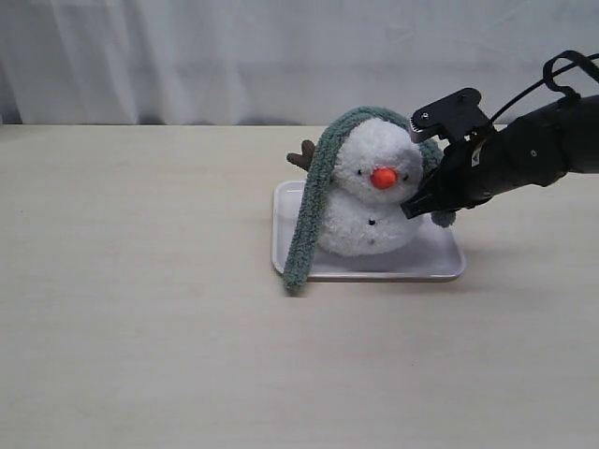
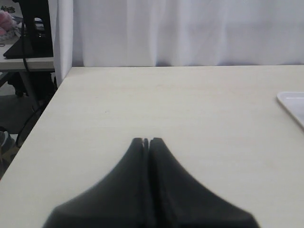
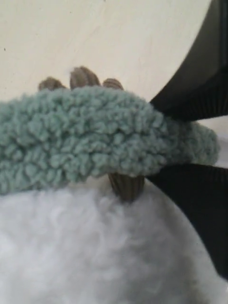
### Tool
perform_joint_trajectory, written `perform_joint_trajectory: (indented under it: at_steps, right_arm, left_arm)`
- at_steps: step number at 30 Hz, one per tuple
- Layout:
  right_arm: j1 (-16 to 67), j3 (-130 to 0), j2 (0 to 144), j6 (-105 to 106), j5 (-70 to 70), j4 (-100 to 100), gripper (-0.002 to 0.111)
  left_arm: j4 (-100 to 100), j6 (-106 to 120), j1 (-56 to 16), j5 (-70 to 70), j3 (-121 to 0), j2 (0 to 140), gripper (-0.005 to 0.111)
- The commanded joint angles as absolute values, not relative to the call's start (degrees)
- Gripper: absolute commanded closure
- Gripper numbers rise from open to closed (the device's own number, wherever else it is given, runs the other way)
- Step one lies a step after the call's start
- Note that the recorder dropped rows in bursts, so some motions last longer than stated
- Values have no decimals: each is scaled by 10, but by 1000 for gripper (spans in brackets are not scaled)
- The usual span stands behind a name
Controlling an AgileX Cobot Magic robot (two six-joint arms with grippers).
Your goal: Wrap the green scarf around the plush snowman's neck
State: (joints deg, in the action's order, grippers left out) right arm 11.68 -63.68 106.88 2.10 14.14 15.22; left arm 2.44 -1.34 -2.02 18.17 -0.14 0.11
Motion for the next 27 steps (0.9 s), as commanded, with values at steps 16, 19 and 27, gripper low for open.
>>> perform_joint_trajectory:
  at_steps: [16, 19, 27]
  right_arm:
    - [115, -640, 965, 18, 303, 107, 104]
    - [115, -640, 965, 17, 341, 100, 104]
    - [115, -640, 966, 84, 382, -11, 104]
  left_arm:
    - [23, -16, -20, 177, 0, 0, 107]
    - [23, -16, -20, 177, 0, 0, 107]
    - [23, -16, -20, 177, 0, 0, 107]
